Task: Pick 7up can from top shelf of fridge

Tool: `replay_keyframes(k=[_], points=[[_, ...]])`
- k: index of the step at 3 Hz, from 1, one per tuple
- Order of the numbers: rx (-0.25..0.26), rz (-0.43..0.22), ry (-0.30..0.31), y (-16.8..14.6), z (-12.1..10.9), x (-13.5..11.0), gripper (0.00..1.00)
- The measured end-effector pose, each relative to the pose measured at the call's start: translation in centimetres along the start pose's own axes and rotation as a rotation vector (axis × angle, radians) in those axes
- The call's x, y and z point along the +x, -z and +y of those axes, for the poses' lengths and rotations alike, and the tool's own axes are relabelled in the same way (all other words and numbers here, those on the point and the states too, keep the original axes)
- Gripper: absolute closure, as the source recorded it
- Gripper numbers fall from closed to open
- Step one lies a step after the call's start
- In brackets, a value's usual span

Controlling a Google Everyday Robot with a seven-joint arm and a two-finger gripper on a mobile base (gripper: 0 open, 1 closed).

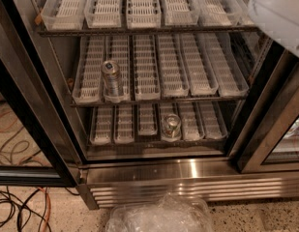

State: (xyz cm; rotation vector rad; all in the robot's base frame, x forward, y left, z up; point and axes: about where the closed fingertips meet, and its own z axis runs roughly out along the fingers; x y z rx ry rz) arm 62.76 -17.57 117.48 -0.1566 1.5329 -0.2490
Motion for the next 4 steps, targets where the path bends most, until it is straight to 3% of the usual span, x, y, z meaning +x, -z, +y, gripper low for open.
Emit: replay_keyframes(k=[2, 3, 4], points=[[0.018, 0.162, 0.128, 4.7, -4.7, 4.6, 1.00], [-0.018, 0.232, 0.128, 4.8, -6.0, 7.5, 1.00], [-0.058, 0.241, 0.136, 5.1, -4.9, 7.5, 1.00]])
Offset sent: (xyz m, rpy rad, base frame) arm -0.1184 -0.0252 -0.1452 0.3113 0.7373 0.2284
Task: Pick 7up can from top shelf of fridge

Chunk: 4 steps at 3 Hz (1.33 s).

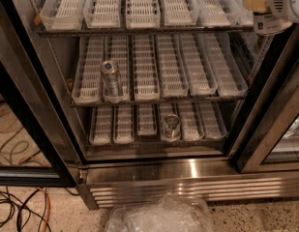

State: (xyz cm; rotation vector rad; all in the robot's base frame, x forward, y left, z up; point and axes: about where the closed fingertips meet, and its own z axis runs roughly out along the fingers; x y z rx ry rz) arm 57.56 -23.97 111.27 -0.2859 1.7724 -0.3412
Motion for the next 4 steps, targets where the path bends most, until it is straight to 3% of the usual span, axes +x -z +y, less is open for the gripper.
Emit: replay_keyframes(k=[1, 2, 3, 4], points=[[-0.013, 0.000, -0.002, 0.3, 0.5, -0.1, 1.00], [-0.073, -0.025, 0.046, 2.5, 3.7, -0.2, 1.00], [-0.171, -0.059, 0.130, 4.8, 9.1, 0.5, 1.00], [-0.268, -0.039, 0.213, 6.2, 13.7, 2.4, 1.00]])
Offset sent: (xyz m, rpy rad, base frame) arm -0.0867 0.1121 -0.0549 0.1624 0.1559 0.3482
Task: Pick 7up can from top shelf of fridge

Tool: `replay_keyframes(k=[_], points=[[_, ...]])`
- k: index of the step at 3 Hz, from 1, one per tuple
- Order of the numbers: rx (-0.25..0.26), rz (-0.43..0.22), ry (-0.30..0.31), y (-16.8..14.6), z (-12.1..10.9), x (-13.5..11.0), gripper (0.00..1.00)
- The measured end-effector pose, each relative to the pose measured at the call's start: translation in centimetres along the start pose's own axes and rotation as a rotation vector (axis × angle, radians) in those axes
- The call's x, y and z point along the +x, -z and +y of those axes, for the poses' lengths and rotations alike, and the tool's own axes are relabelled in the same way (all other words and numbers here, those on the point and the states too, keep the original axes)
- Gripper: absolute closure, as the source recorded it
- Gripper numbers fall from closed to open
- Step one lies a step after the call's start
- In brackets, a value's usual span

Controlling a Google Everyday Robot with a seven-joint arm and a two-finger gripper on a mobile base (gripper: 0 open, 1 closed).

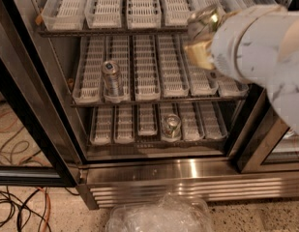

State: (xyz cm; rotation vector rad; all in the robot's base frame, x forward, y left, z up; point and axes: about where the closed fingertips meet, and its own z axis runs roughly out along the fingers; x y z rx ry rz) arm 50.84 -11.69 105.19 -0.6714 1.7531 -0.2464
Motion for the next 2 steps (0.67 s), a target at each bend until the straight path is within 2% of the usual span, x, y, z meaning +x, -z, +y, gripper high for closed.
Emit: replay_keyframes(k=[1, 2], points=[[-0.079, 0.058, 0.047, 1.3, 2.1, 2.8, 1.00], [-0.165, 0.088, 0.045, 4.2, 3.1, 4.9, 1.00]])
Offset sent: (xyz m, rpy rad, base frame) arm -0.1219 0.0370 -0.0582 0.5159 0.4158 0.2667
